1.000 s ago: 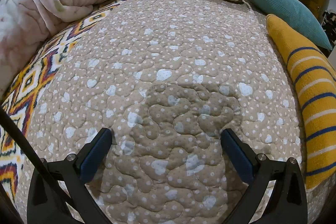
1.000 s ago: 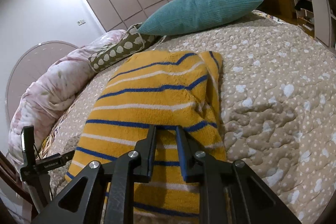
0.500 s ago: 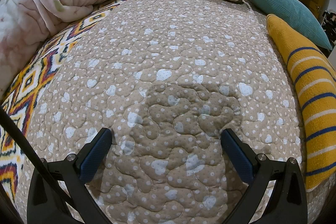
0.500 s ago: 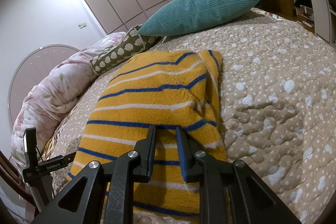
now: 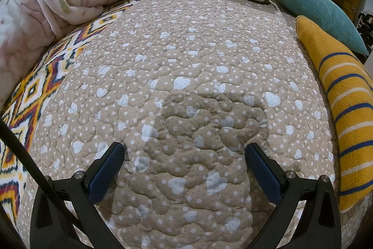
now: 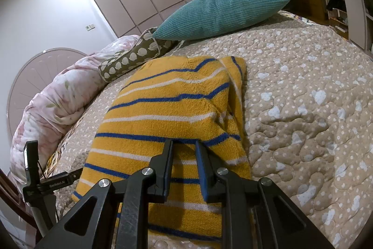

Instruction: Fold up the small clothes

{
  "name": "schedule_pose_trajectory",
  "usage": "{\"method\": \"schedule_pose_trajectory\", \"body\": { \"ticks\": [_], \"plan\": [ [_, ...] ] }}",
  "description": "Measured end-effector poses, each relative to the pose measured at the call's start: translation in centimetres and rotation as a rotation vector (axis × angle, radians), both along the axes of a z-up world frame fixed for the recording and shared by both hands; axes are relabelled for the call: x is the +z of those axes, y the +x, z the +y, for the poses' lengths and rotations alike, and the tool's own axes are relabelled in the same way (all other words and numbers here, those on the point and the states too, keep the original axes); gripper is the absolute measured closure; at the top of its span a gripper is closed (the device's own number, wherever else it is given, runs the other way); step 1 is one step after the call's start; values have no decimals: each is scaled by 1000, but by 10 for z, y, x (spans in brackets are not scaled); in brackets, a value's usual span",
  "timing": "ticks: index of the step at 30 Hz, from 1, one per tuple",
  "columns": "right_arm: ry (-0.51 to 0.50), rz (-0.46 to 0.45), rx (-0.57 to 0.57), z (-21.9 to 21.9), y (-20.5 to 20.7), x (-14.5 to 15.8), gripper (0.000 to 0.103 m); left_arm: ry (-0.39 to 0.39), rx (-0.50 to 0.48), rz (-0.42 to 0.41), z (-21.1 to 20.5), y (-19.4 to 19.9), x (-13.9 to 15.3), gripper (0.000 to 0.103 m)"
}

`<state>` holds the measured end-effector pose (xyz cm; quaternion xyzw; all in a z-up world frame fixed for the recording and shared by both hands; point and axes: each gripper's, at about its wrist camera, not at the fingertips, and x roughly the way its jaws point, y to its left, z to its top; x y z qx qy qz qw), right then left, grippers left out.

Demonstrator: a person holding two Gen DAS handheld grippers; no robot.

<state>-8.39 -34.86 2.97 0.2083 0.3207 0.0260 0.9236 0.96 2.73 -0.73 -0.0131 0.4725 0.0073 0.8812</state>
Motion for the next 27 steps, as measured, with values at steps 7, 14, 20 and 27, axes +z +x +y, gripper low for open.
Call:
{"method": "schedule_pose_trajectory", "body": {
  "ticks": [7,14,20,27],
  "plan": [
    [-4,0,-1,0,0,0,83,0,0,0,0,0,0,0],
    [-6,0,-1,0,0,0,83,-1,0,0,0,0,0,0],
    [-203,41,-41,27,3,10,79,-1,0,0,0,0,0,0],
    [-319,167,-27,47,-2,9,67,-1,0,0,0,0,0,0]
  ]
}}
